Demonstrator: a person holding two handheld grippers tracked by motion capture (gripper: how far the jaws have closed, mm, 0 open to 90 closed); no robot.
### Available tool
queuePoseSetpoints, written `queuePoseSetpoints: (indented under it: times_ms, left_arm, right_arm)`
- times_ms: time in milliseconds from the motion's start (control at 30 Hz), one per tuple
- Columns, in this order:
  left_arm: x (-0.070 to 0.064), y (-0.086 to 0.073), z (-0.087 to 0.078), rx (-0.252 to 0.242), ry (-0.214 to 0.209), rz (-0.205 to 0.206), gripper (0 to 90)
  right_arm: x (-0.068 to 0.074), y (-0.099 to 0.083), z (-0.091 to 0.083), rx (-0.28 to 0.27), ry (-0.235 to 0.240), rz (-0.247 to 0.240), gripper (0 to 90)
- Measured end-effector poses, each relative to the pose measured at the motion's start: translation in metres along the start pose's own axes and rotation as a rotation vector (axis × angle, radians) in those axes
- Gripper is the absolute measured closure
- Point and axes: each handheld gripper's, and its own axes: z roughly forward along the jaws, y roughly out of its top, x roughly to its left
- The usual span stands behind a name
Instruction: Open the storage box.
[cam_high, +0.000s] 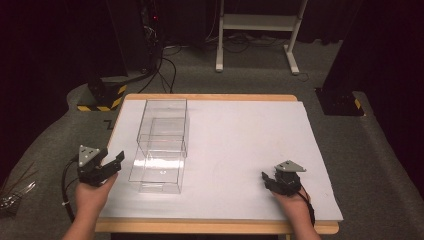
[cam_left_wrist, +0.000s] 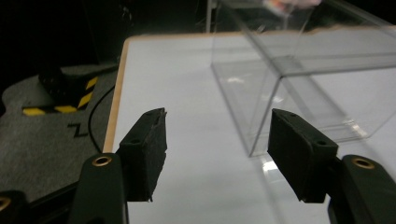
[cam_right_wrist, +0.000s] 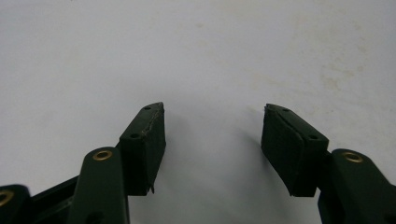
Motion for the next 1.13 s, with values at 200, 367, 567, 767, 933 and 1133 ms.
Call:
queuePoseSetpoints:
  times_ms: [200,367,567,767,933,1133]
  left_arm:
    - [0.009,-0.035,0.023,0.113,0.041,-0.003,33.8]
    - [0.013,-0.048,0.033,0.214,0.034,-0.015,29.5]
    - [0.008,-0.047,0.037,0.228,0.06,0.028,28.0]
    - [0.008,-0.047,0.038,0.227,0.058,0.027,28.0]
    - [0.008,-0.047,0.037,0.226,0.056,0.028,28.2]
    - [0.008,-0.047,0.037,0.228,0.056,0.031,28.3]
  right_arm:
    - [0.0,0.0,0.0,0.0,0.0,0.0,39.8]
    - [0.0,0.0,0.0,0.0,-0.001,-0.001,39.7]
    - [0.001,0.0,0.0,-0.002,-0.004,-0.003,39.7]
    - [-0.001,0.0,0.0,0.001,0.003,0.008,39.7]
    - [-0.001,0.0,0.001,0.003,0.004,0.012,39.6]
    - [-0.002,0.0,0.001,0.003,0.012,0.014,39.6]
